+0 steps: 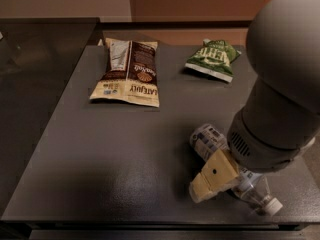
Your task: Place blue plastic bottle upright
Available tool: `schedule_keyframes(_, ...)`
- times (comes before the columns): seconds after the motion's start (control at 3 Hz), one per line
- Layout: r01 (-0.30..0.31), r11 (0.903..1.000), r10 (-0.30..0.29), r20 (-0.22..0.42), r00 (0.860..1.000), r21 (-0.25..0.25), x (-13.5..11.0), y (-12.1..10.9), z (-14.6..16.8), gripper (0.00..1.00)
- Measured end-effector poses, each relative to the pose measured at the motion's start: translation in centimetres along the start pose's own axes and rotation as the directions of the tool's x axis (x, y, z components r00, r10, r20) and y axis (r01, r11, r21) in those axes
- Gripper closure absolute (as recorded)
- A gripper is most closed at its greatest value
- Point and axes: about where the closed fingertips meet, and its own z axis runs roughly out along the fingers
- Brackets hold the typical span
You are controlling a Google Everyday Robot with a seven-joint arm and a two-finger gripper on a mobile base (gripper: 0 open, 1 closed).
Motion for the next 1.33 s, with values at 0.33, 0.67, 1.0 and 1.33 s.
schedule_keyframes(0.33, 0.012, 0.9999, -0.012, 0.010, 1.000, -0.006, -0.1, 0.4, 0.9, 0.00)
schedule_keyframes(0.67, 0.024, 0.9997, -0.024, 0.017, 1.000, -0.009, -0.1, 0.7, 1.8, 0.00)
schedule_keyframes(1.0, 0.029, 0.9995, -0.029, 0.019, 0.999, -0.010, 0.0, 0.9, 2.2, 0.00)
schedule_keyframes(1.33, 0.031, 0.9994, -0.030, 0.019, 0.999, -0.017, 0.1, 0.9, 2.6, 0.18)
